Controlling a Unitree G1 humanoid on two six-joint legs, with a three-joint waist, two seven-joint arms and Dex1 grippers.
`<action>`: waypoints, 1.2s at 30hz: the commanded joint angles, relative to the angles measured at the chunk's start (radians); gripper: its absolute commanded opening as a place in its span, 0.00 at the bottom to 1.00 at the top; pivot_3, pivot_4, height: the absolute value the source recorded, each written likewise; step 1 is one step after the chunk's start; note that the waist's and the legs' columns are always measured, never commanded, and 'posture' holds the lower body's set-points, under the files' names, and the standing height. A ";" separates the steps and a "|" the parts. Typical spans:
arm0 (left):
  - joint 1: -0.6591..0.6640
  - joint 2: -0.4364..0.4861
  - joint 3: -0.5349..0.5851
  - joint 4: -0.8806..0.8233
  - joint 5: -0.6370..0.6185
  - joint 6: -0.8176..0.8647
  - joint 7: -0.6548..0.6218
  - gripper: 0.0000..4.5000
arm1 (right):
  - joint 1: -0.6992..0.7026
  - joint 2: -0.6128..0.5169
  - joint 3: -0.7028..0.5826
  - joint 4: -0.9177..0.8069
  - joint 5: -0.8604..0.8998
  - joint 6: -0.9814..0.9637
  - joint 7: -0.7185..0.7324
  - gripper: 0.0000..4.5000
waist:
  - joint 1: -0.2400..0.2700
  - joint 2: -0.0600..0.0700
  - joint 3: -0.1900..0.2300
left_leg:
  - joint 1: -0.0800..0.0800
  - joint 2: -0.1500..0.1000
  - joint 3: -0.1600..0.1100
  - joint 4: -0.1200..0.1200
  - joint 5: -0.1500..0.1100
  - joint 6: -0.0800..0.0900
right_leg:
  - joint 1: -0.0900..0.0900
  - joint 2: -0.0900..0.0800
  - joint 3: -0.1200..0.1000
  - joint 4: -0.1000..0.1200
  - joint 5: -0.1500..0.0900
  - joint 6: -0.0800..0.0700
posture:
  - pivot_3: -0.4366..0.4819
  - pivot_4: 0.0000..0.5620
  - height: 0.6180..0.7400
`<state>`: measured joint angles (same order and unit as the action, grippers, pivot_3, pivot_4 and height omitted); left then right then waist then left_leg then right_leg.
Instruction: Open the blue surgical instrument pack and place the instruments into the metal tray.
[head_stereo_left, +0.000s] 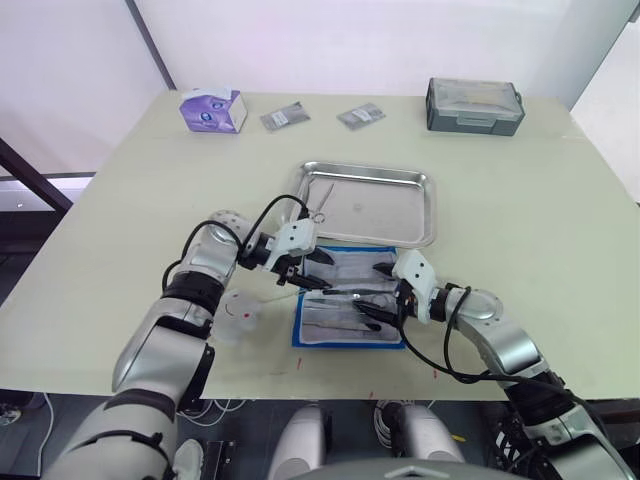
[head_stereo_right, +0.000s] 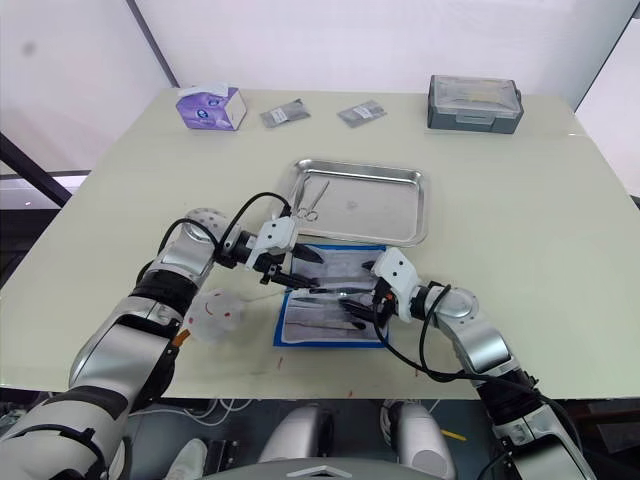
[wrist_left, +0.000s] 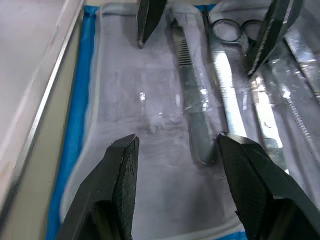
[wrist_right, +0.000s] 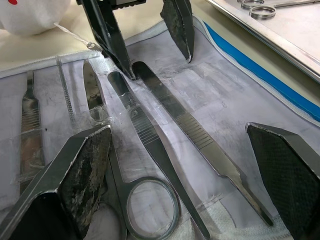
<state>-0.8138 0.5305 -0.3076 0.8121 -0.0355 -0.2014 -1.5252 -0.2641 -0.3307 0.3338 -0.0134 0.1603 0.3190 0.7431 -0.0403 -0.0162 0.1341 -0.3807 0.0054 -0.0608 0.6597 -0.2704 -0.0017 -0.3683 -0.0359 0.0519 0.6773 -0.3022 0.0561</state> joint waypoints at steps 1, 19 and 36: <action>0.036 -0.013 -0.013 0.030 0.022 -0.011 -0.024 0.59 | 0.074 -0.040 0.016 0.112 -0.058 0.080 -0.031 1.00 | 0.000 0.000 -0.002 | 0.001 0.000 0.000 0.000 0.000 0.000 | 0.001 0.000 0.000 0.000 0.000 0.000 | 0.48 0.27 0.98; 0.073 -0.041 0.031 0.064 0.023 -0.036 -0.023 0.00 | 0.075 -0.038 0.021 0.110 -0.058 0.079 -0.032 1.00 | 0.000 0.004 -0.006 | 0.003 0.000 -0.002 0.000 -0.001 0.002 | 0.006 0.000 -0.003 -0.004 0.000 0.000 | 0.48 0.27 0.98; 0.025 0.049 0.001 -0.137 -0.019 0.187 -0.089 0.00 | 0.075 -0.036 0.028 0.111 -0.058 0.078 -0.031 1.00 | 0.000 0.005 -0.005 | 0.002 0.000 -0.003 0.000 -0.001 0.002 | 0.006 0.000 -0.004 -0.005 0.000 0.000 | 0.48 0.27 0.98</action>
<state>-0.7995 0.5510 -0.2862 0.7429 -0.0360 -0.0440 -1.5680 -0.2534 -0.3324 0.3358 -0.0185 0.1604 0.3192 0.7338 -0.0408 -0.0116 0.1290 -0.3786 0.0055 -0.0643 0.6592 -0.2716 0.0002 -0.3620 -0.0357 0.0481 0.6720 -0.3023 0.0562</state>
